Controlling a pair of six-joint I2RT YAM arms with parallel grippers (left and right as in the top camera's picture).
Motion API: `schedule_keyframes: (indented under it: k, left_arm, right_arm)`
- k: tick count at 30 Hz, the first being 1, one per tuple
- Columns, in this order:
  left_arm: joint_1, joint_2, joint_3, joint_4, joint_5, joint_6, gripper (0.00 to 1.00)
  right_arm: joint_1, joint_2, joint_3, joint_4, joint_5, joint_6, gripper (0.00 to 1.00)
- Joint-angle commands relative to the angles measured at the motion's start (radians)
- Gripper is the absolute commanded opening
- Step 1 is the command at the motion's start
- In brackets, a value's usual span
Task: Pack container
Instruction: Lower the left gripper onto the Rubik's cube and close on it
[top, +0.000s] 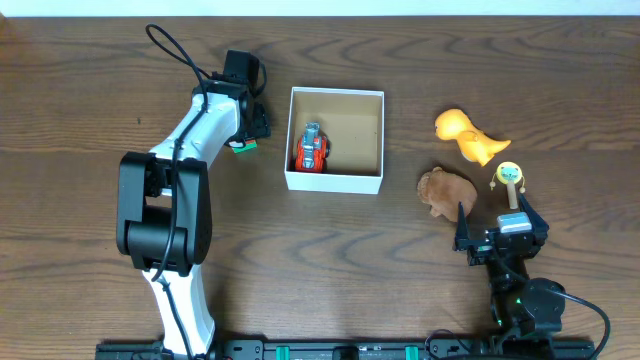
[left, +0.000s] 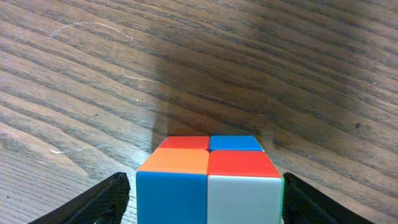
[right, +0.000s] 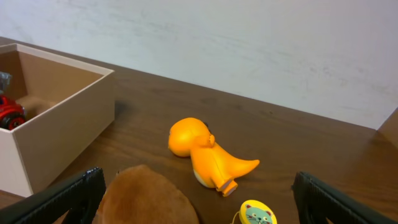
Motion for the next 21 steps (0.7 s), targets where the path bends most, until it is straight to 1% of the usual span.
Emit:
schedule_keyframes:
  k: [1,5,8,21]
  left_arm:
    - [0.006,0.015,-0.012,-0.001,-0.001,0.016,0.77]
    - [0.006,0.023,-0.018,0.003,0.006,0.016,0.77]
    - [0.006,0.031,-0.017,0.003,0.039,0.016,0.71]
    - [0.006,0.032,-0.018,-0.001,0.041,0.016,0.69]
  right_arm:
    - [-0.013,-0.006,-0.002,-0.004,0.003,0.018,0.99]
    - [-0.013,-0.006,-0.002,-0.004,0.003,0.018,0.99]
    - [-0.013,-0.006,-0.002,-0.003,0.003,0.018,0.99]
    - [-0.013,-0.006,-0.002,-0.004,0.003,0.018,0.99]
